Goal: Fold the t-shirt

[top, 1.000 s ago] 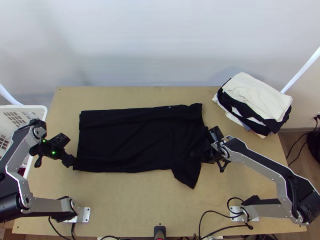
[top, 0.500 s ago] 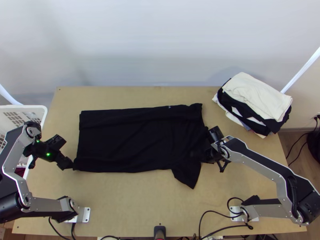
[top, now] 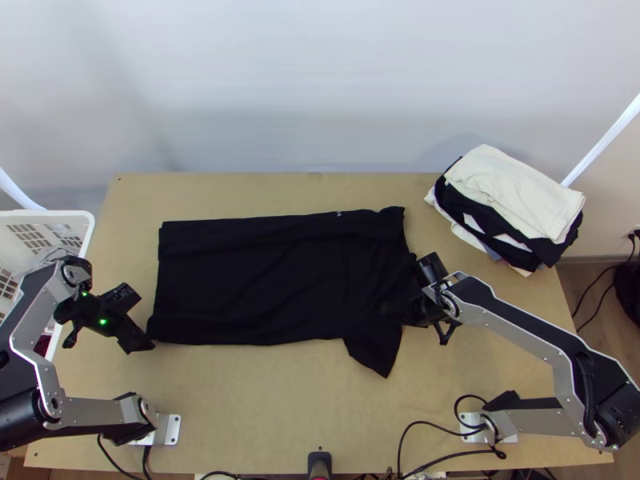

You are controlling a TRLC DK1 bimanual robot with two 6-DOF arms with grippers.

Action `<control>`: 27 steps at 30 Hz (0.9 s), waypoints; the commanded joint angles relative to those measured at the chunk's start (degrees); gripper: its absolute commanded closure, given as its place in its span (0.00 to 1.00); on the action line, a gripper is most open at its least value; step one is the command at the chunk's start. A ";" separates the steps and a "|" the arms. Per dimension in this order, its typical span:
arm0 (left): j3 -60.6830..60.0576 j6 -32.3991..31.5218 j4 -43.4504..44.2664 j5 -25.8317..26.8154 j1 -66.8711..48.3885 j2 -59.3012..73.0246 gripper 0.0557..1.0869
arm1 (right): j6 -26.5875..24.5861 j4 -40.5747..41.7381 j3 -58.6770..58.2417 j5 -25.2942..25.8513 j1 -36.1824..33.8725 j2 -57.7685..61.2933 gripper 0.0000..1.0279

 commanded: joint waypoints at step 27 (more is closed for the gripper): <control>-1.78 4.09 5.56 4.76 5.93 2.28 0.96 | -6.25 -0.07 -6.48 2.05 -8.01 -4.29 0.97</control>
